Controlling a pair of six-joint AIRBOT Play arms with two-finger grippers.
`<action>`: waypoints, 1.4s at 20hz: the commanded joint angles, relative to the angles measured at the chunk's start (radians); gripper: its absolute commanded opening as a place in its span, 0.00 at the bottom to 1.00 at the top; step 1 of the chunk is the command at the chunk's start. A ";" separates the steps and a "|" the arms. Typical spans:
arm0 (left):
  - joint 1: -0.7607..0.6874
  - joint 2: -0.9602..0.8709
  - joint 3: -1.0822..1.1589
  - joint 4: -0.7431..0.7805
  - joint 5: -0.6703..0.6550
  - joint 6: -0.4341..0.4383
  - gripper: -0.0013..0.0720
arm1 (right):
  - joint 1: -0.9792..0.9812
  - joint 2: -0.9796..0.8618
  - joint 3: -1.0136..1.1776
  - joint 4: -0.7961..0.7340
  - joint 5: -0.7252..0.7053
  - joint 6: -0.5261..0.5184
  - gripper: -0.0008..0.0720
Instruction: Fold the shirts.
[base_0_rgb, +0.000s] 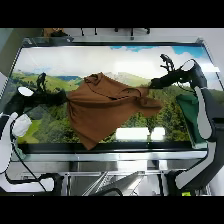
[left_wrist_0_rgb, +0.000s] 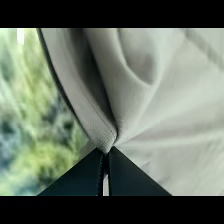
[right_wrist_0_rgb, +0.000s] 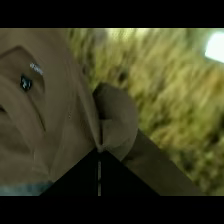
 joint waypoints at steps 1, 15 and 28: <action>0.024 -0.133 0.201 0.018 -0.117 0.043 0.04 | 0.035 0.174 -0.256 -0.040 0.017 0.093 0.03; 0.094 -0.292 0.660 0.018 -0.572 -0.187 0.94 | -0.017 0.320 -0.460 0.084 -0.429 0.089 0.41; 0.122 0.328 -0.671 0.043 -0.109 -0.095 0.94 | -0.224 0.317 -0.471 0.089 -0.129 -0.045 0.41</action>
